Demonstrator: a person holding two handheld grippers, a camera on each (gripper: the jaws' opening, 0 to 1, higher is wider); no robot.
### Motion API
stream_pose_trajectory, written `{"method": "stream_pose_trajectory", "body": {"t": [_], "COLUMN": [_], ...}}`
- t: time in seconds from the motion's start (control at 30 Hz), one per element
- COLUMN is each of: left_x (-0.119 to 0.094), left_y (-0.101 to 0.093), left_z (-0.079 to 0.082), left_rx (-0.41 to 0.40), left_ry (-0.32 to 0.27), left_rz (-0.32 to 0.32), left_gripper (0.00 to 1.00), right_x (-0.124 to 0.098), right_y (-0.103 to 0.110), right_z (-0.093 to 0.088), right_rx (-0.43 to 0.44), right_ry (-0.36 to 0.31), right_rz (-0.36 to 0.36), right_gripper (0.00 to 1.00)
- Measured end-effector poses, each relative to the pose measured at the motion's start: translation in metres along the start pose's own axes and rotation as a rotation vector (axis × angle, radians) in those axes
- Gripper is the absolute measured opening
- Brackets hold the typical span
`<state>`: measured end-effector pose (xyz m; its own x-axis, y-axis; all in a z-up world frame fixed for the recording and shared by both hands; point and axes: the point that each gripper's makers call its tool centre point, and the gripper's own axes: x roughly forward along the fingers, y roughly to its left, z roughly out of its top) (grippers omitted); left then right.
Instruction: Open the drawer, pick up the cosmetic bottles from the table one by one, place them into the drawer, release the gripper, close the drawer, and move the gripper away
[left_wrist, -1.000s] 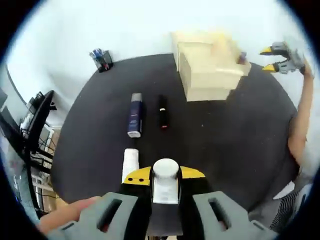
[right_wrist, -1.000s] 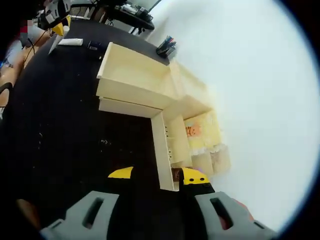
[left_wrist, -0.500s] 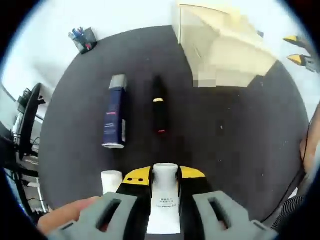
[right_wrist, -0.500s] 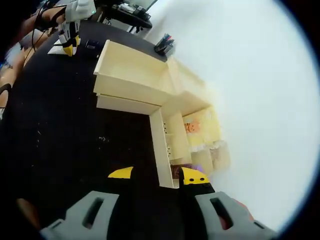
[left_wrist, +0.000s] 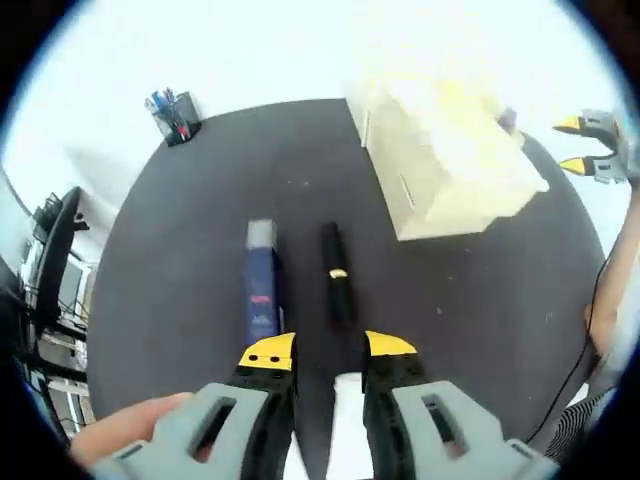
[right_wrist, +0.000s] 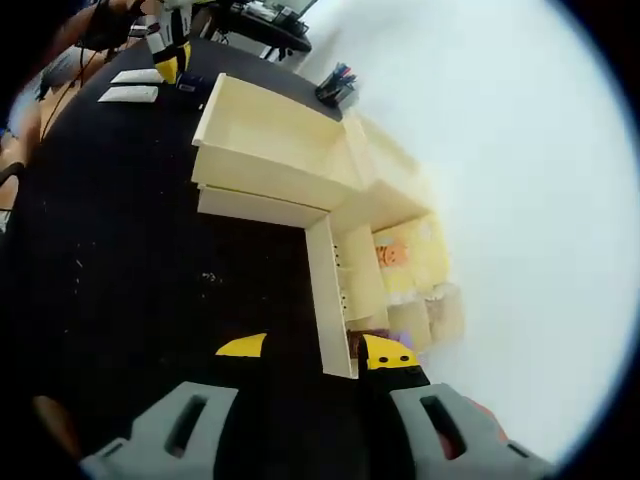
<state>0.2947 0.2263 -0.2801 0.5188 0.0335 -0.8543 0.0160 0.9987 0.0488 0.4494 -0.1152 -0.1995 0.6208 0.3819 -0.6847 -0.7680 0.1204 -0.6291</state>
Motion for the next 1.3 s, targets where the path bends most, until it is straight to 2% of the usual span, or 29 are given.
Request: {"method": "stream_pose_trajectory", "body": {"t": [0.07,0.2,0.4,0.5,0.77,0.83,0.93,0.97,1.2,1.3], "left_x": [0.005,0.016,0.037,0.046,0.063,0.066,0.072,0.071,0.068,0.060], "left_y": [0.009,0.019,0.044,0.048,0.046,0.040,0.040,0.032,0.038,0.037], "left_z": [0.009,0.017,0.024,0.025,0.017,0.011,0.006,0.005,0.004,0.002], "left_rx": [0.010,0.004,-0.019,-0.035,-0.029,-0.024,-0.028,-0.061,-0.073,-0.063], "left_ry": [-0.017,-0.017,0.019,0.038,0.100,0.112,0.131,0.126,0.125,0.133], "left_rz": [0.028,0.062,0.080,0.069,0.050,0.051,0.041,0.012,0.034,0.047], "left_gripper": [0.22,0.25,0.25,0.25,0.25,0.24,0.21,0.18,0.16,0.16], "right_x": [0.000,-0.001,0.004,0.003,0.005,0.006,0.007,0.007,0.008,0.008], "right_y": [0.003,0.007,0.014,0.012,0.009,0.011,0.012,0.012,0.014,0.015], "right_z": [-0.002,0.004,0.006,0.005,0.000,0.000,0.000,0.000,-0.001,-0.001], "right_rx": [-0.007,-0.012,-0.038,-0.038,-0.031,-0.033,-0.039,-0.040,-0.039,-0.040], "right_ry": [-0.001,-0.032,-0.009,-0.006,0.029,0.034,0.044,0.045,0.052,0.050], "right_rz": [0.014,0.039,0.053,0.054,0.048,0.048,0.048,0.048,0.047,0.045], "right_gripper": [0.31,0.31,0.31,0.31,0.31,0.31,0.31,0.31,0.31,0.31]}}
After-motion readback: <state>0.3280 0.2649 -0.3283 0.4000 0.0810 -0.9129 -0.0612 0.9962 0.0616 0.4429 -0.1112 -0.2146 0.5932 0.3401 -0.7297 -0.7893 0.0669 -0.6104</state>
